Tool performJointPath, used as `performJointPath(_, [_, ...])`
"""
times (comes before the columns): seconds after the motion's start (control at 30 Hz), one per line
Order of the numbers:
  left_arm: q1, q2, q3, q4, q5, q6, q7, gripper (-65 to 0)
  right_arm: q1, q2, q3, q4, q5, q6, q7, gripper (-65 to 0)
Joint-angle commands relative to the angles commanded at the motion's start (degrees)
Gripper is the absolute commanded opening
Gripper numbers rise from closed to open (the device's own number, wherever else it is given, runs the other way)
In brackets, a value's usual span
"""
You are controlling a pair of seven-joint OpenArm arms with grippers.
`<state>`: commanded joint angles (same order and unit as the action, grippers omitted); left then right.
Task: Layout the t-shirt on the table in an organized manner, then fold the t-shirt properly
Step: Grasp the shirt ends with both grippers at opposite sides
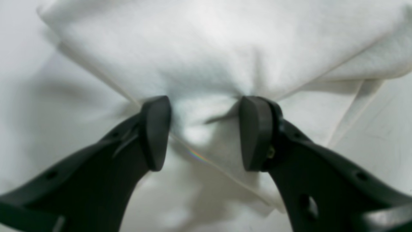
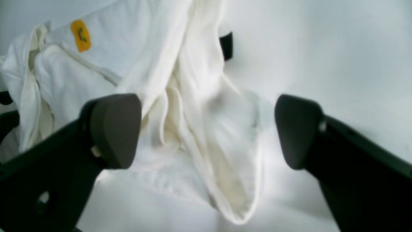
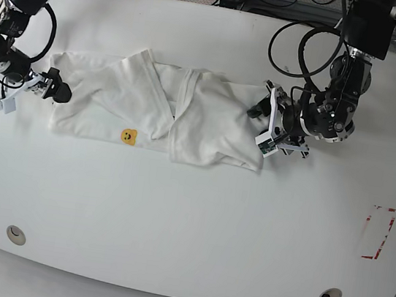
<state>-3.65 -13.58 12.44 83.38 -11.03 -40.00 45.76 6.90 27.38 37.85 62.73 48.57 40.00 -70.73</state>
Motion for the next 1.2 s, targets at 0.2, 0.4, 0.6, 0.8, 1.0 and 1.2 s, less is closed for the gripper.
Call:
performJointPath(0.2, [0.0, -0.1, 0.0, -0.1, 0.0, 0.0, 0.0, -32.5, -0.1, -4.3, -0.1, 6.0, 0.0, 0.0, -2.5, -1.1])
performJointPath(0.4, [0.0, -0.1, 0.0, -0.1, 0.0, 0.0, 0.0, -32.5, -0.1, -7.1, -0.1, 9.8, -0.4, 0.0, -4.0, -1.3])
performJointPath(0.6, [0.0, -0.1, 0.0, 0.0, 0.0, 0.0, 0.0, -32.5, -0.1, -7.7, -0.1, 9.8, -0.4, 0.0, -3.9, -1.6])
performJointPath(0.8, [0.0, -0.1, 0.0, 0.0, 0.0, 0.0, 0.0, -32.5, -0.1, -7.6, -0.1, 9.8, -0.4, 0.0, -3.7, -14.3])
performJointPath(1.0, [0.0, -0.1, 0.0, -0.1, 0.0, 0.0, 0.0, -32.5, 0.0, -7.5, -0.1, 10.1, -0.5, 0.0, -3.0, -49.0])
performJointPath(1.2, [0.0, 0.0, 1.6, -0.1, 0.1, 0.0, 0.0, -32.5, 0.0, -7.5, -0.1, 12.9, -0.4, 0.0, -2.9, -61.7])
